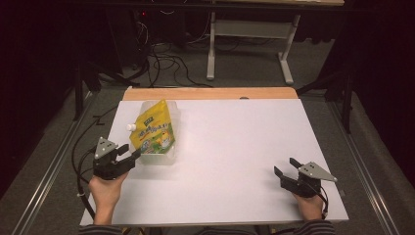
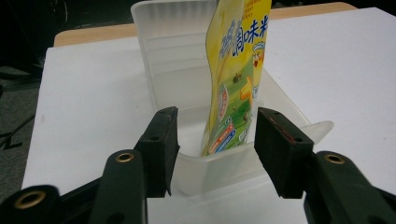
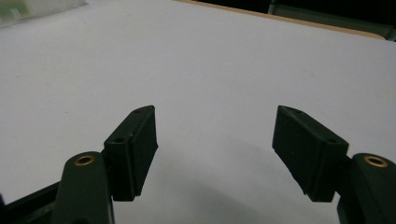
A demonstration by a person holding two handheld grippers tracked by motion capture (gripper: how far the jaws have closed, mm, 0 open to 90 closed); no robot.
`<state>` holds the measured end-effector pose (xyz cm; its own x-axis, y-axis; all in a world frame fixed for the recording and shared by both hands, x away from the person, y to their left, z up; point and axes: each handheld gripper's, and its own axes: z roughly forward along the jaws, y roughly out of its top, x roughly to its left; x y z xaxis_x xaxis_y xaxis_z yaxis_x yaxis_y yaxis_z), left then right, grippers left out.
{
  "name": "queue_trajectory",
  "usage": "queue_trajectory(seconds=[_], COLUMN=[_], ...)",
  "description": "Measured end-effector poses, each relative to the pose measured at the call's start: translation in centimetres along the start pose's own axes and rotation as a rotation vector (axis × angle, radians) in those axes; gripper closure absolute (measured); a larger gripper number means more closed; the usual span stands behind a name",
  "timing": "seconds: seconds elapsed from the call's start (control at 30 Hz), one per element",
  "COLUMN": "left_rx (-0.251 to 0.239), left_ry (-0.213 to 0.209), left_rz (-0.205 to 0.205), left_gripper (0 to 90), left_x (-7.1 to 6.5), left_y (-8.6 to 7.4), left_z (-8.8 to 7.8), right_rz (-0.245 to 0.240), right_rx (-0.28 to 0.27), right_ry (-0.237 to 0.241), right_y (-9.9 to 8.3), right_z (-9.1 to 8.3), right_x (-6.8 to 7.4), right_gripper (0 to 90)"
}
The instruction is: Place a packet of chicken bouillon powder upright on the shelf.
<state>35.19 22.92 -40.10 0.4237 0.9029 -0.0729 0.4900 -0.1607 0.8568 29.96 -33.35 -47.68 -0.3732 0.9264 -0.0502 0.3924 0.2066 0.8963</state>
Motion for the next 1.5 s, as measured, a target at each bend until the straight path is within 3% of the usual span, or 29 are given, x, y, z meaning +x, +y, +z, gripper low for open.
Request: queue_trajectory(seconds=[0.27,0.5,0.57,0.67,1.07,1.5], left_rx=[-0.004,-0.010,-0.010,-0.004,-0.009,-0.015], left_ry=[-0.016,-0.001,-0.005,0.006,-0.053,-0.086], left_rz=[-0.012,-0.013,-0.033,-0.022,-0.031,-0.020], left_gripper=[47.5,45.4,44.2,43.5,43.2,44.1], left_x=[-0.1,-0.4,-0.6,-0.9,-2.6,-4.1], left_y=[-0.3,-0.6,-0.8,-0.9,-1.3,-1.9], left_z=[-0.8,-1.3,-1.5,-1.6,-2.0,-1.8], right_rz=[0.006,0.005,0.006,0.006,0.002,0.005], right_rx=[-0.007,-0.011,-0.011,-0.009,-0.008,-0.010], right_ry=[-0.002,-0.002,-0.001,-0.002,0.000,0.001], right_y=[0.0,0.0,0.0,0.0,0.0,0.0], right_z=[-0.1,-0.1,-0.1,-0.1,0.0,-0.1], right_x=[0.0,0.0,0.0,0.0,0.0,0.0], right_gripper=[31.3,31.3,31.3,31.3,31.3,31.4])
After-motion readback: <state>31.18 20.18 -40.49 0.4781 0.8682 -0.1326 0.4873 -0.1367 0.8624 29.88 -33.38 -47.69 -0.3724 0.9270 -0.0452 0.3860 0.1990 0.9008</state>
